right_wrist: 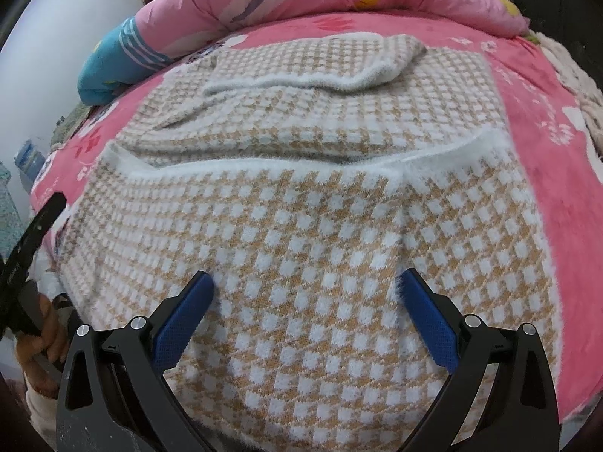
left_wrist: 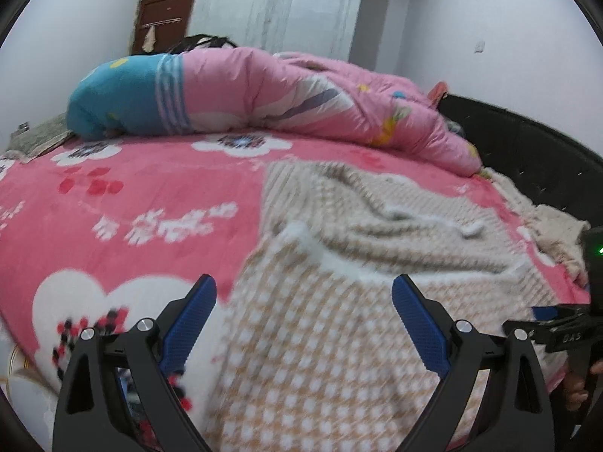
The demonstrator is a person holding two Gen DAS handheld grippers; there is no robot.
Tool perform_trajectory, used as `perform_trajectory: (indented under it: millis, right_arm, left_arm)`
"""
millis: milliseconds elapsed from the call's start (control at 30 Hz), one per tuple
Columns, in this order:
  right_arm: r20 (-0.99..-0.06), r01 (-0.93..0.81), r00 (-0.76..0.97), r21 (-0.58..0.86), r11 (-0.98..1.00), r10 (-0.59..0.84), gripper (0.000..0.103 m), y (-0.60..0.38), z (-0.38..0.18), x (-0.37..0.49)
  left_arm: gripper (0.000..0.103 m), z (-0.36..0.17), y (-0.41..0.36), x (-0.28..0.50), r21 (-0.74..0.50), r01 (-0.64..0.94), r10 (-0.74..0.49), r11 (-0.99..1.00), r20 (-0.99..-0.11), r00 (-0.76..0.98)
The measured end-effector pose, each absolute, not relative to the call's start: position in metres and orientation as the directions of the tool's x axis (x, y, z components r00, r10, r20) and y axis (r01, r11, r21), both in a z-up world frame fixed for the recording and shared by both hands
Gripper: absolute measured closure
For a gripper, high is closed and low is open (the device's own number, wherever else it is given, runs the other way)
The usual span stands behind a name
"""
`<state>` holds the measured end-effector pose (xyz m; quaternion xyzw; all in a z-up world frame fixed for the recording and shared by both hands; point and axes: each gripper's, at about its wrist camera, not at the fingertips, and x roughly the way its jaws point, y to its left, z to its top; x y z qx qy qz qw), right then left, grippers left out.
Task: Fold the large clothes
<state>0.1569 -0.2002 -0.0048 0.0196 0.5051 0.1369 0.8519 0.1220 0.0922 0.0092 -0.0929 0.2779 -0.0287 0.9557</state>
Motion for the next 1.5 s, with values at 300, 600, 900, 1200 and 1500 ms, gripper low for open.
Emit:
perform_trajectory:
  millis: [300, 600, 900, 1200, 1500]
  right_arm:
    - [-0.731, -0.283, 0.555, 0.284, 0.916, 0.398, 0.008, -0.228, 0.064, 0.23]
    - [-0.72, -0.101, 0.437, 0.555, 0.825, 0.538, 0.034, -0.269, 0.023, 0.346]
    - [-0.719, -0.02, 0.357, 0.632, 0.775, 0.596, 0.069, -0.278, 0.001, 0.395]
    - [-0.729, -0.034, 0.364, 0.611, 0.791, 0.579, 0.074, -0.29, 0.006, 0.38]
    - [-0.837, -0.153, 0.341, 0.4, 0.904, 0.428, 0.1, -0.252, 0.002, 0.389]
  left_arm:
    - [0.014, 0.059, 0.085, 0.211, -0.385, 0.153, -0.332, 0.91, -0.457, 0.825]
    - [0.046, 0.007, 0.072, 0.359, -0.67, 0.048, -0.567, 0.741, -0.585, 0.58]
    - [0.068, -0.024, 0.066, 0.434, -0.651, -0.043, -0.552, 0.758, -0.676, 0.488]
    - [0.074, -0.023, 0.073, 0.424, -0.624, -0.021, -0.549, 0.781, -0.703, 0.452]
    - [0.075, -0.018, 0.034, 0.403, -0.363, 0.116, -0.371, 0.925, -0.789, 0.489]
